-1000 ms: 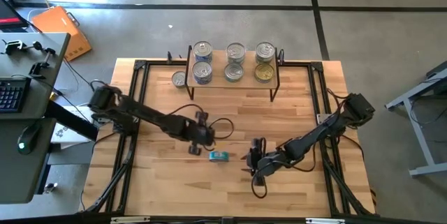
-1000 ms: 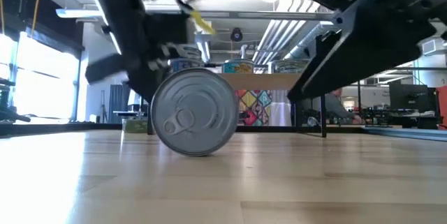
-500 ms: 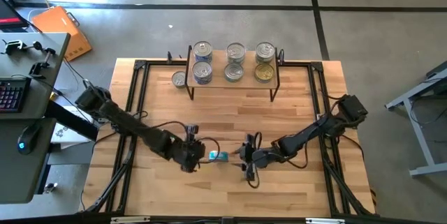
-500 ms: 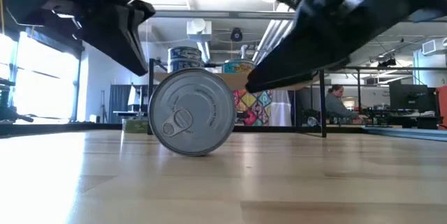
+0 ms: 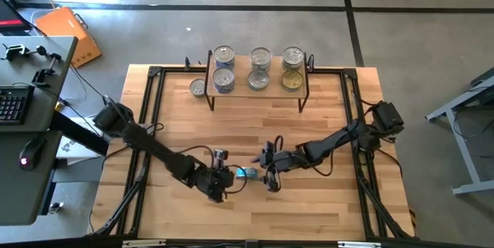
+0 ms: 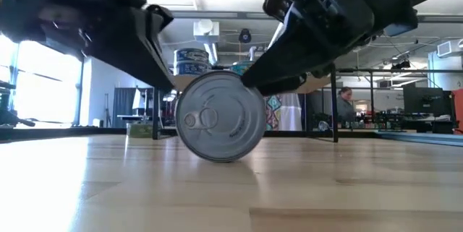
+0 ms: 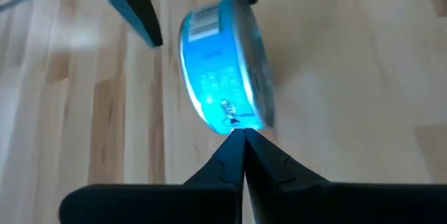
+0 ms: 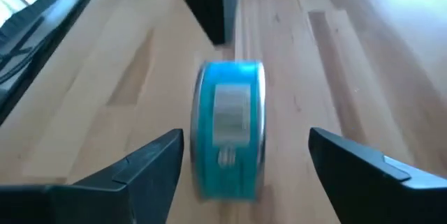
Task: Stack canned seafood by type on shelf
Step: Stack the yellow-blue tuna can on top of the other yellow-blue tuna can on the shelf
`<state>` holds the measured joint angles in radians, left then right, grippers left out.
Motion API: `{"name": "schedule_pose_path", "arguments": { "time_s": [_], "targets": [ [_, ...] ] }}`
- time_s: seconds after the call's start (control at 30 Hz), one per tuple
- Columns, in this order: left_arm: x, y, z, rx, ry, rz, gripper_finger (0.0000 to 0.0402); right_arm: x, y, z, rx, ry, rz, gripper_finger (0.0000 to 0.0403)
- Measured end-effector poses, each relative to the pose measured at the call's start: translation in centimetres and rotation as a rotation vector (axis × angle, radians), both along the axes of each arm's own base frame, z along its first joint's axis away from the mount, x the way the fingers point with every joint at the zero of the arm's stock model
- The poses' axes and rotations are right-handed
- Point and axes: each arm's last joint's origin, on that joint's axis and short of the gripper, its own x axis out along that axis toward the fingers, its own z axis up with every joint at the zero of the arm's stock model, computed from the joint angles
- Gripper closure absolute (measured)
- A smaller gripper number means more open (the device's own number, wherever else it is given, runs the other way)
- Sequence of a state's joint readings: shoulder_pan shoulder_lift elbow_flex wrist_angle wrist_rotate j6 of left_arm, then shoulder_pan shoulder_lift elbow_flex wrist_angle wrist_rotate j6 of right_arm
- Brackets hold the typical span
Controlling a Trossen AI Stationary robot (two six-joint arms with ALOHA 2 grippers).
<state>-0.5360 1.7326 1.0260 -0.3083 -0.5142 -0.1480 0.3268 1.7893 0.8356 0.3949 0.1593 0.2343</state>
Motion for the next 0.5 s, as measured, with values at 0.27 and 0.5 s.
{"name": "schedule_pose_path", "arguments": {
  "time_s": [0.27, 0.5],
  "targets": [
    [0.5, 0.3, 0.4, 0.171, -0.089, 0.024, 0.0402, 0.3, -0.7, 0.0, -0.010, -0.002, 0.050, 0.0131],
    [-0.1, 0.3, 2.4, 0.203, -0.171, 0.066, 0.0401, 0.5, -1.8, -0.1, 0.028, 0.017, 0.039, 0.0218]
  ]
}}
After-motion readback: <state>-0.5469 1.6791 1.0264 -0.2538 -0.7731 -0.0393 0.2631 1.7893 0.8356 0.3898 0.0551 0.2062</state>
